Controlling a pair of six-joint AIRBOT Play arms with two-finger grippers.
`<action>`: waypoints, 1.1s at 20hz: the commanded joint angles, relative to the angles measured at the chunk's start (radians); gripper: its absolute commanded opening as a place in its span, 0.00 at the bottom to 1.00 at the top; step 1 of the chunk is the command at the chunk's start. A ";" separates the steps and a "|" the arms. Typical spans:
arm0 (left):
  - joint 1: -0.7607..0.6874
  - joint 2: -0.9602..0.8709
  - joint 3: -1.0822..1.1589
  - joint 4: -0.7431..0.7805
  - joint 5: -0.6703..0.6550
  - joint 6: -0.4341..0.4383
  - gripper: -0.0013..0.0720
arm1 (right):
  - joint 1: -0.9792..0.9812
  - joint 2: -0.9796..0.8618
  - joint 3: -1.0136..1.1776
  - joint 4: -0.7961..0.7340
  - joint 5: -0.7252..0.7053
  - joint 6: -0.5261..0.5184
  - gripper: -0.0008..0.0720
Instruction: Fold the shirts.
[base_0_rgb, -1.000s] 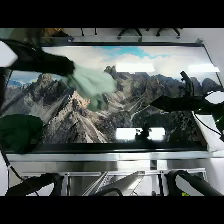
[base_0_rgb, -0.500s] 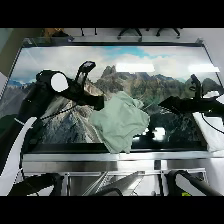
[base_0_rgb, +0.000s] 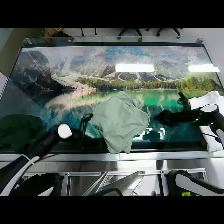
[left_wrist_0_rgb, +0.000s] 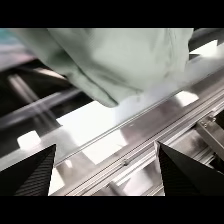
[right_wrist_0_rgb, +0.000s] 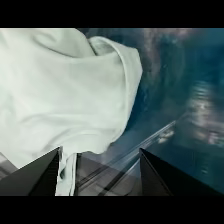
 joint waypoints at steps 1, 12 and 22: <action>-0.160 0.037 -0.203 -0.236 0.354 0.034 0.98 | 0.087 -0.080 -0.025 0.009 -0.095 -0.045 0.66; -0.293 -0.186 -0.019 -0.275 0.447 0.076 0.04 | 0.230 -0.197 -0.017 0.111 -0.195 -0.124 0.03; 0.057 0.297 0.458 0.012 0.135 0.005 0.03 | 0.171 0.101 0.641 0.197 0.010 -0.126 0.04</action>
